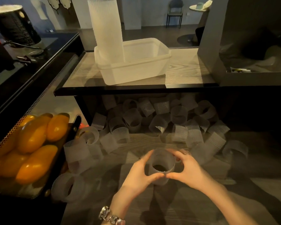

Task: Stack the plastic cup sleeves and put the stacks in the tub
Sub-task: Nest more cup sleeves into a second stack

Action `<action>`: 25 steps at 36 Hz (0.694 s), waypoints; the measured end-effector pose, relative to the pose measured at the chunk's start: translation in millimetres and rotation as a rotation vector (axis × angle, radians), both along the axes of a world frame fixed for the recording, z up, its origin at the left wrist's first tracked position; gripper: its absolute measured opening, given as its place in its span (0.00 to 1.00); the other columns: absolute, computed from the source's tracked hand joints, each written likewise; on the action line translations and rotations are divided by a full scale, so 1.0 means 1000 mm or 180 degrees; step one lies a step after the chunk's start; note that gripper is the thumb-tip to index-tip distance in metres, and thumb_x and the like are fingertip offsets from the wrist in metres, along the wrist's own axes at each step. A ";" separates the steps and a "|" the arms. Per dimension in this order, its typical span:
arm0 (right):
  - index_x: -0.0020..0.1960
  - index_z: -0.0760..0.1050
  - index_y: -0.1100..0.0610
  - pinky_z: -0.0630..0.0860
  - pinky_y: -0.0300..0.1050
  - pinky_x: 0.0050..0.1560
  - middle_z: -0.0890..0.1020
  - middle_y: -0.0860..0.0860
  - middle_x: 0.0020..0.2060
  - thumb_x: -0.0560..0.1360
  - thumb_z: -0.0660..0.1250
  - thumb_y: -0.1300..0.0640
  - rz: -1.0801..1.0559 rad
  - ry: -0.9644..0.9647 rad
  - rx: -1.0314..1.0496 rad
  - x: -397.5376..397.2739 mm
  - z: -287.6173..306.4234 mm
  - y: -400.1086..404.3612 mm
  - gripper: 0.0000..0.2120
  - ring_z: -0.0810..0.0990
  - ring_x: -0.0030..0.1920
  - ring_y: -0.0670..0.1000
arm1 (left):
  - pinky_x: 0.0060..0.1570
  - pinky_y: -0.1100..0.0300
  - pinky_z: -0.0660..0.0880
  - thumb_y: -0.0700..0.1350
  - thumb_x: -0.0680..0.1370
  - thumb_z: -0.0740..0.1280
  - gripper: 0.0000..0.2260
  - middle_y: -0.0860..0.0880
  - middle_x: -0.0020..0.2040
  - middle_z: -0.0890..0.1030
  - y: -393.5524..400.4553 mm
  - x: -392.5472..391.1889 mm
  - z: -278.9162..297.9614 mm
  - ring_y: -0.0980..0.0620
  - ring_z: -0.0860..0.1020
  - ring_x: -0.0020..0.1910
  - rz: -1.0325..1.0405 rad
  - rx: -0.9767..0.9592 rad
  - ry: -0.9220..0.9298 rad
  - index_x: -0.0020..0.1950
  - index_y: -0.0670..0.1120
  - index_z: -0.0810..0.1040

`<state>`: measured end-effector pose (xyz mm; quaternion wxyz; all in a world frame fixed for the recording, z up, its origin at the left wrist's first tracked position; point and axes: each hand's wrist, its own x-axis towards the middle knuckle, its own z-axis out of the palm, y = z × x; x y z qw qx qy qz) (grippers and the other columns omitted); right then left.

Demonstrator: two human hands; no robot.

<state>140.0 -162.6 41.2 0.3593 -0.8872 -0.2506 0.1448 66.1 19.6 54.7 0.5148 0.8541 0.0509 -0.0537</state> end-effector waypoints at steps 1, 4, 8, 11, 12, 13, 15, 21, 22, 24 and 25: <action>0.62 0.59 0.28 0.69 0.40 0.59 0.69 0.38 0.55 0.61 0.75 0.42 -0.0009 0.0040 -0.0095 0.000 -0.004 0.000 0.36 0.67 0.59 0.43 | 0.65 0.73 0.62 0.50 0.68 0.75 0.36 0.59 0.66 0.70 -0.002 0.000 -0.005 0.63 0.66 0.67 0.0036 -0.0035 0.0036 0.73 0.51 0.62; 0.66 0.65 0.41 0.68 0.42 0.61 0.70 0.43 0.57 0.62 0.77 0.48 -0.0117 0.0299 -0.0168 0.000 -0.016 0.001 0.36 0.67 0.62 0.46 | 0.58 0.79 0.61 0.43 0.67 0.77 0.34 0.56 0.62 0.73 -0.007 0.003 -0.016 0.59 0.70 0.65 0.0133 -0.0083 0.0101 0.70 0.44 0.66; 0.62 0.64 0.39 0.68 0.40 0.59 0.71 0.45 0.56 0.62 0.77 0.51 -0.0206 0.0342 0.0009 -0.003 -0.023 0.001 0.34 0.68 0.60 0.45 | 0.57 0.77 0.63 0.40 0.66 0.77 0.33 0.54 0.60 0.73 -0.009 0.004 -0.026 0.57 0.71 0.63 0.0239 -0.0120 0.0084 0.67 0.41 0.68; 0.62 0.64 0.39 0.68 0.41 0.60 0.72 0.46 0.57 0.62 0.77 0.50 -0.0162 0.0356 0.0023 -0.003 -0.022 0.000 0.34 0.69 0.60 0.45 | 0.56 0.80 0.61 0.40 0.67 0.77 0.33 0.56 0.59 0.72 -0.008 0.004 -0.030 0.61 0.69 0.61 0.0211 -0.0121 0.0068 0.68 0.43 0.67; 0.63 0.65 0.40 0.68 0.41 0.61 0.72 0.46 0.57 0.62 0.77 0.50 -0.0160 0.0378 0.0014 -0.003 -0.022 0.000 0.34 0.69 0.60 0.45 | 0.56 0.81 0.61 0.41 0.67 0.76 0.33 0.57 0.58 0.72 -0.008 0.005 -0.030 0.61 0.69 0.61 0.0204 -0.0128 0.0069 0.68 0.43 0.66; 0.64 0.66 0.42 0.68 0.41 0.61 0.72 0.46 0.57 0.62 0.77 0.50 -0.0159 0.0397 0.0006 -0.002 -0.021 0.001 0.35 0.69 0.60 0.45 | 0.56 0.81 0.61 0.41 0.67 0.76 0.33 0.57 0.58 0.72 -0.008 0.005 -0.031 0.61 0.69 0.61 0.0200 -0.0137 0.0071 0.68 0.43 0.66; 0.66 0.67 0.45 0.69 0.42 0.62 0.72 0.46 0.58 0.62 0.78 0.50 -0.0153 0.0415 -0.0006 -0.002 -0.020 0.001 0.35 0.69 0.60 0.45 | 0.55 0.82 0.61 0.42 0.67 0.76 0.33 0.58 0.58 0.71 -0.008 0.005 -0.032 0.62 0.68 0.61 0.0211 -0.0151 0.0071 0.69 0.44 0.66; 0.67 0.66 0.45 0.69 0.41 0.61 0.71 0.45 0.58 0.63 0.77 0.51 -0.0148 0.0448 -0.0037 -0.002 -0.020 0.001 0.35 0.69 0.60 0.45 | 0.51 0.83 0.60 0.43 0.68 0.76 0.33 0.66 0.55 0.69 -0.009 0.003 -0.035 0.75 0.67 0.55 0.0217 -0.0238 0.0058 0.68 0.48 0.64; 0.67 0.66 0.44 0.70 0.42 0.61 0.71 0.45 0.58 0.63 0.77 0.51 -0.0146 0.0463 -0.0038 -0.003 -0.020 0.001 0.35 0.69 0.60 0.45 | 0.51 0.83 0.60 0.43 0.68 0.76 0.32 0.67 0.55 0.68 -0.009 0.003 -0.036 0.78 0.66 0.53 0.0220 -0.0265 0.0055 0.68 0.50 0.64; 0.67 0.65 0.43 0.70 0.43 0.61 0.71 0.45 0.58 0.63 0.77 0.52 -0.0149 0.0495 -0.0009 -0.003 -0.020 0.000 0.36 0.69 0.61 0.45 | 0.50 0.84 0.60 0.42 0.68 0.76 0.32 0.68 0.54 0.68 -0.009 0.002 -0.037 0.82 0.66 0.51 0.0230 -0.0315 0.0043 0.65 0.53 0.62; 0.67 0.64 0.42 0.70 0.44 0.62 0.71 0.45 0.58 0.63 0.77 0.52 -0.0159 0.0513 0.0021 -0.003 -0.021 0.000 0.37 0.70 0.61 0.45 | 0.50 0.84 0.60 0.42 0.68 0.76 0.31 0.68 0.55 0.68 -0.009 0.002 -0.037 0.83 0.65 0.51 0.0219 -0.0333 0.0034 0.65 0.54 0.62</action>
